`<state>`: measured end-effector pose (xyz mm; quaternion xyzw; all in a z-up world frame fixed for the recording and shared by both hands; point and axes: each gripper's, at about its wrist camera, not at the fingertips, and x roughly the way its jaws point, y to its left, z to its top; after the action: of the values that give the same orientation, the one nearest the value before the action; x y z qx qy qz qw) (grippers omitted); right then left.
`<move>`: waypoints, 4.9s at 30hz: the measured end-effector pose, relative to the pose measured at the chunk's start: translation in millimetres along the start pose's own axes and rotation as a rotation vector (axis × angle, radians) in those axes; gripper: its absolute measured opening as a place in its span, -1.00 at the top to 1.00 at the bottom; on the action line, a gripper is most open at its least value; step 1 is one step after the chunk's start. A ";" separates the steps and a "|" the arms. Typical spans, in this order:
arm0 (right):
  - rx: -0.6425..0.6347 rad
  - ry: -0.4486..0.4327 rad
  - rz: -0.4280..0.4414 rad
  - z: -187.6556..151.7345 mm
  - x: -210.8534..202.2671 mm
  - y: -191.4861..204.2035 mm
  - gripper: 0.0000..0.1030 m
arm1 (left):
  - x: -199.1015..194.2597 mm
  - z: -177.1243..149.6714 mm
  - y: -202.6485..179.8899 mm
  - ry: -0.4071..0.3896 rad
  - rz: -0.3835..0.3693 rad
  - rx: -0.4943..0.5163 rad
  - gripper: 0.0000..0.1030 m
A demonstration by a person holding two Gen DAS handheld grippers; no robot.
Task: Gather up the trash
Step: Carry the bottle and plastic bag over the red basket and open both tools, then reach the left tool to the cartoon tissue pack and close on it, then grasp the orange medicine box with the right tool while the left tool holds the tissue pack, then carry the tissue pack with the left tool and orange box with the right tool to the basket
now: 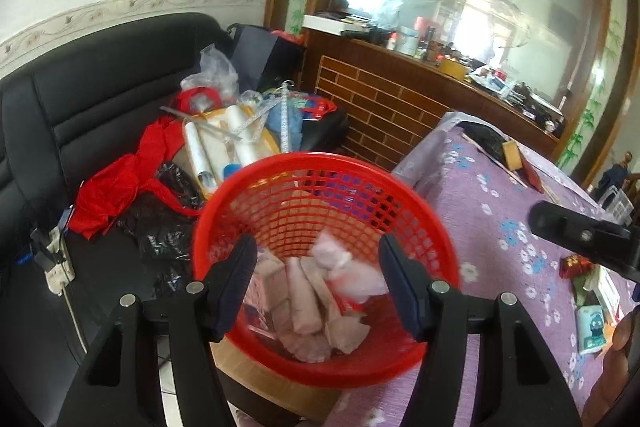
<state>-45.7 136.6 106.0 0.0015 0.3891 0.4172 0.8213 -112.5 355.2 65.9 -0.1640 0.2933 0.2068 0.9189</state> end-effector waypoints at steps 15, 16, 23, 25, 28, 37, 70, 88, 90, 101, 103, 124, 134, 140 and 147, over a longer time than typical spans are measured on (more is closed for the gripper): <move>0.088 -0.084 -0.201 -69.0 -116.8 -101.9 -0.48 | -9.1 -41.6 -137.0 0.083 -0.182 0.234 -0.45; 0.101 -0.089 -0.206 -74.2 -127.1 -110.5 -0.48 | -9.6 -45.5 -147.3 0.097 -0.197 0.253 -0.45; 0.250 -0.162 -0.249 -105.0 -192.5 -168.5 -0.48 | -9.6 -77.4 -216.2 0.240 -0.327 0.353 -0.45; 0.298 -0.177 -0.274 -111.9 -207.1 -185.2 -0.48 | -7.9 -85.6 -235.7 0.287 -0.364 0.366 -0.45; 0.374 -0.177 -0.325 -124.8 -222.9 -209.0 -0.47 | -3.8 -94.8 -262.8 0.352 -0.409 0.374 -0.45; 0.566 -0.174 -0.377 -161.0 -246.6 -263.2 -0.47 | 19.0 -109.8 -323.7 0.512 -0.465 0.340 -0.45; 0.445 0.001 -0.059 -181.6 -211.5 -231.8 -0.14 | 40.8 -106.3 -260.4 0.349 -0.324 0.385 0.10; 0.565 -0.002 -0.136 -178.9 -212.2 -287.9 0.27 | 39.5 -108.7 -261.9 0.335 -0.330 0.396 0.10; 0.516 0.068 -0.036 -187.3 -206.3 -257.1 0.27 | 39.4 -108.7 -261.7 0.335 -0.333 0.392 0.10; 0.255 0.039 -0.210 -147.6 -209.1 -233.2 -0.22 | 39.1 -108.0 -260.4 0.337 -0.340 0.384 0.10; 0.235 0.051 -0.199 -138.0 -197.9 -237.6 -0.26 | 39.1 -108.1 -260.5 0.337 -0.340 0.385 0.10; -0.027 0.245 -0.352 -154.9 -133.6 -189.5 -0.03 | 39.3 -108.1 -260.1 0.335 -0.334 0.395 0.09; 0.084 0.093 -0.356 -175.9 -176.0 -173.2 -0.02 | 16.5 -109.3 -256.6 0.293 -0.366 0.404 0.12; 0.089 0.052 -0.333 -172.9 -190.4 -159.6 -0.02 | 3.1 -104.7 -256.1 0.282 -0.377 0.416 0.12; 0.103 0.049 -0.334 -168.2 -191.1 -158.2 -0.02 | -1.7 -99.7 -245.3 0.276 -0.363 0.401 0.12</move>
<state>-112.0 -151.9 58.9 -0.0314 0.4248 0.2543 0.8683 -43.9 101.5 34.0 -0.0556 0.4162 -0.0469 0.9064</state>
